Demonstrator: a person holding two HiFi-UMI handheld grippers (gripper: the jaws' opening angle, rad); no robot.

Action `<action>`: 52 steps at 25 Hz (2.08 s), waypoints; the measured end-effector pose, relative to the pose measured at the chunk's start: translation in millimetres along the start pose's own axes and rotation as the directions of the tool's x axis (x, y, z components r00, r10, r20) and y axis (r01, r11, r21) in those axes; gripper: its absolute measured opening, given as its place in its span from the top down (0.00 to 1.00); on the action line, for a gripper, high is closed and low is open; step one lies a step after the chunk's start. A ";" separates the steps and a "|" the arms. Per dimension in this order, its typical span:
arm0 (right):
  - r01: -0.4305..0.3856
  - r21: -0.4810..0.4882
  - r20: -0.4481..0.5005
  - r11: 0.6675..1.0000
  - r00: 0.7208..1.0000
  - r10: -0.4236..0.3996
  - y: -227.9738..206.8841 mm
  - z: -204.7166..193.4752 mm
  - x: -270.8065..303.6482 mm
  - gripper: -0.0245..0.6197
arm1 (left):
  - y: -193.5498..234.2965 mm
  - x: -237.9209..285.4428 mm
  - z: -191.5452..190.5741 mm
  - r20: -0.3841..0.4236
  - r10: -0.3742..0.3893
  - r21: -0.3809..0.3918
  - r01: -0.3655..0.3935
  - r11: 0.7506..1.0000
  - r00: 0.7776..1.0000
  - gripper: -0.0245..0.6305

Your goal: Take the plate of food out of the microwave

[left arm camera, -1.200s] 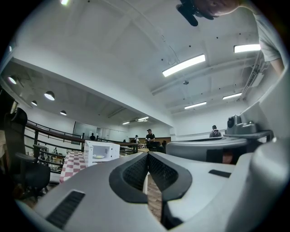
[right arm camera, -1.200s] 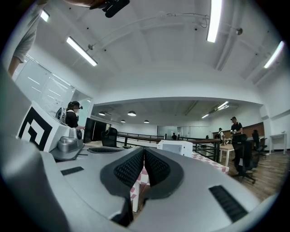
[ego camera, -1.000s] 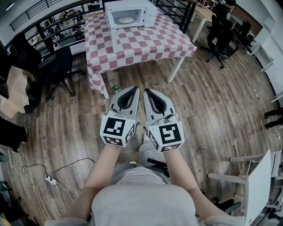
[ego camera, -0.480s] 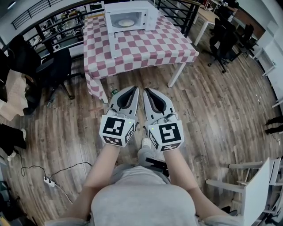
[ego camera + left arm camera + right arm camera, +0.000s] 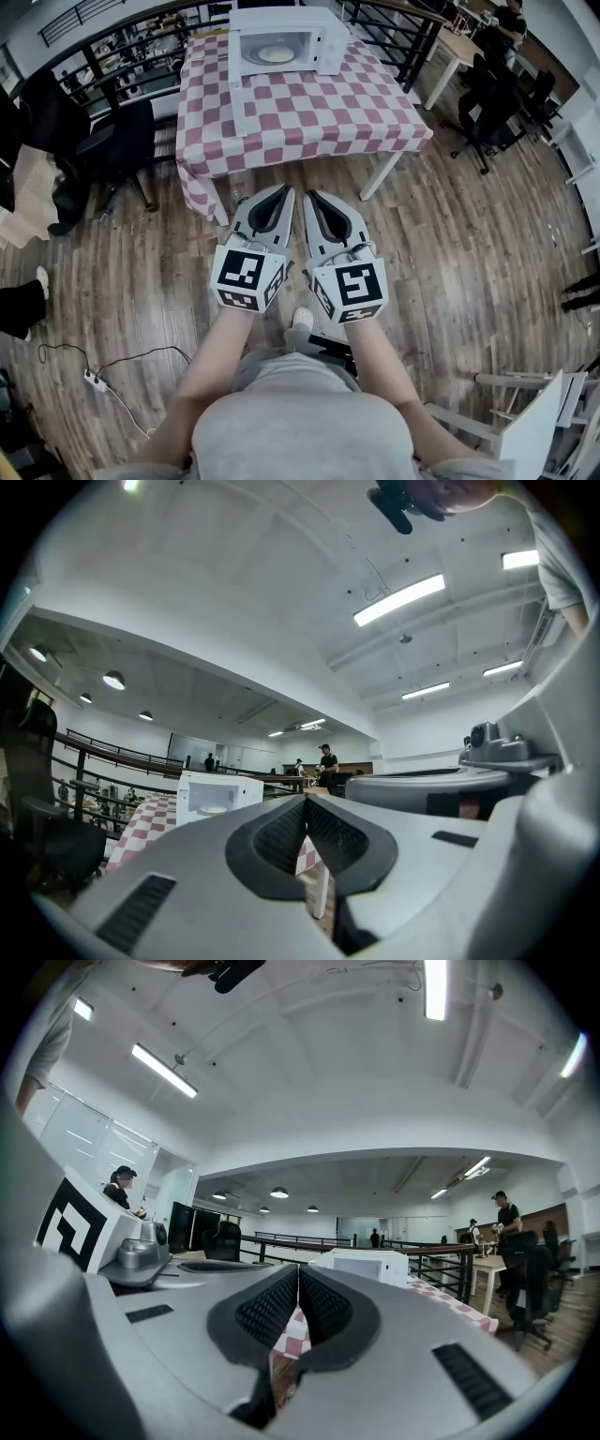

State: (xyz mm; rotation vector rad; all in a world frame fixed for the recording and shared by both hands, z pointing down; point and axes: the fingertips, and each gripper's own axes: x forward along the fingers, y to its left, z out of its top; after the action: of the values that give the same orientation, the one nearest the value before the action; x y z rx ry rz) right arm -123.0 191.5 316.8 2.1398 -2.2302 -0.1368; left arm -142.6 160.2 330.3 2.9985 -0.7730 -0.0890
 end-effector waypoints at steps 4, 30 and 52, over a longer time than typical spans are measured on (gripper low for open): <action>-0.027 0.002 -0.001 1.000 1.000 0.027 -27.6 -2.7 19.5 0.92 | 5.6 34.4 -0.7 0.000 0.028 -0.005 -0.028 1.000 1.000 0.96; -0.112 0.034 0.004 0.993 0.994 0.112 -130.4 -24.6 55.5 0.92 | -4.5 136.5 -14.4 -0.010 0.129 -0.003 -0.129 0.992 0.992 0.96; -0.116 0.026 -0.008 0.993 0.993 0.116 -191.4 -36.2 155.8 0.92 | 60.9 238.4 -20.5 -0.017 0.130 -0.009 -0.130 0.991 0.991 0.96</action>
State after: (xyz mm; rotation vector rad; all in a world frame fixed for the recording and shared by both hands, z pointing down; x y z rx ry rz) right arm 64.2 27.2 330.2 2.0120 -2.3561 -0.0934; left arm 37.7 -7.9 343.6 2.9259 -0.9605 -0.0639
